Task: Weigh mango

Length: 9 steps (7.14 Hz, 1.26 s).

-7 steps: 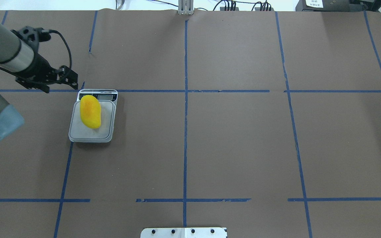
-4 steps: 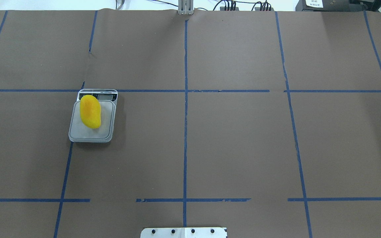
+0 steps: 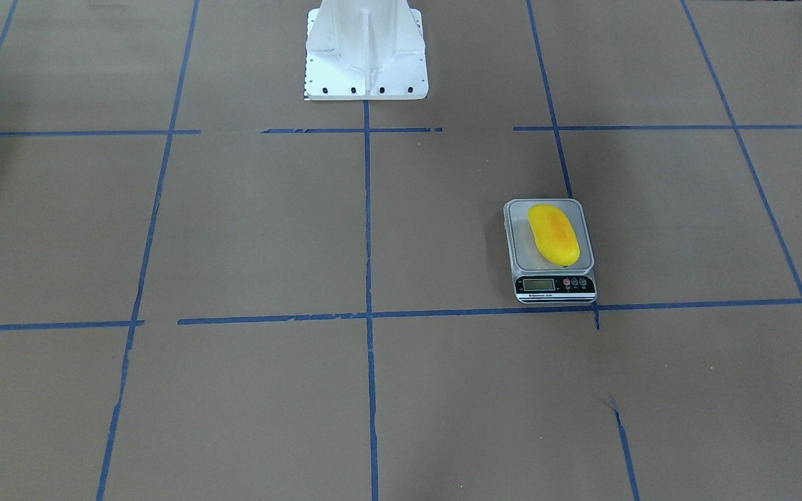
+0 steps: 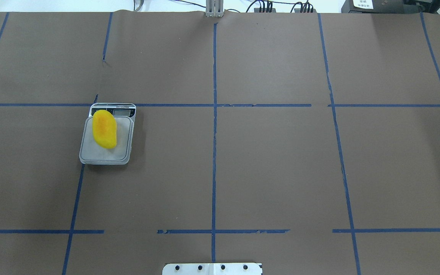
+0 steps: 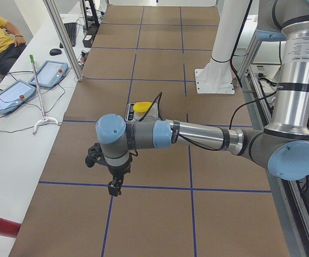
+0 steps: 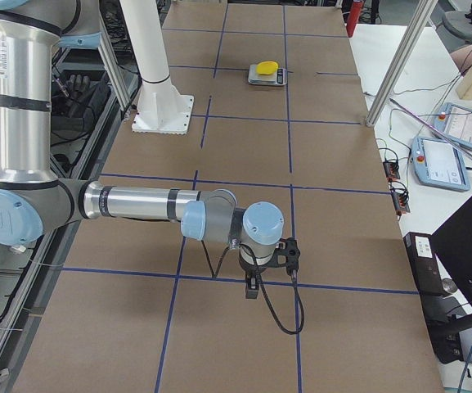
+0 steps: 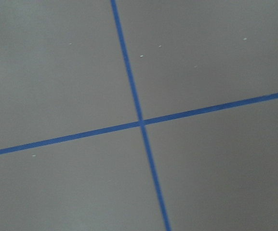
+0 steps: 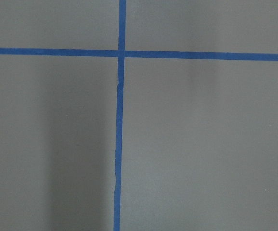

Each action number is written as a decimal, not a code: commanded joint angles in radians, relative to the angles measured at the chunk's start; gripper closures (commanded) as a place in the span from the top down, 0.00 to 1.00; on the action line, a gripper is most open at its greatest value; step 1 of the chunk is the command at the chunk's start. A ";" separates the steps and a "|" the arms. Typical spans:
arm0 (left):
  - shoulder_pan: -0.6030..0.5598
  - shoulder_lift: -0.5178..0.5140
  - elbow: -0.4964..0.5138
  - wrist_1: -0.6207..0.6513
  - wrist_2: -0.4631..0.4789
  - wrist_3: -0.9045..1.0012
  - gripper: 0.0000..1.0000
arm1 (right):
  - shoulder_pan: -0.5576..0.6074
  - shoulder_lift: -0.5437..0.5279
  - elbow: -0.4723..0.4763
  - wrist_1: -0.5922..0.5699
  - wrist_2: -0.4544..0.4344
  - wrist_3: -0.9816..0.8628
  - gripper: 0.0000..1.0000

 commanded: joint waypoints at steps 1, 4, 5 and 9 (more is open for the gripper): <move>-0.066 -0.006 0.087 -0.003 -0.013 0.072 1.00 | 0.000 -0.001 0.000 0.000 0.000 0.000 1.00; -0.071 -0.009 0.056 -0.005 -0.013 0.055 1.00 | 0.000 0.000 0.000 0.000 0.000 0.000 1.00; -0.070 -0.012 0.055 -0.005 -0.013 0.054 1.00 | 0.000 -0.001 0.000 0.000 0.000 0.000 1.00; -0.070 -0.015 0.058 -0.009 -0.016 0.040 1.00 | 0.000 -0.001 0.000 0.000 0.000 0.000 1.00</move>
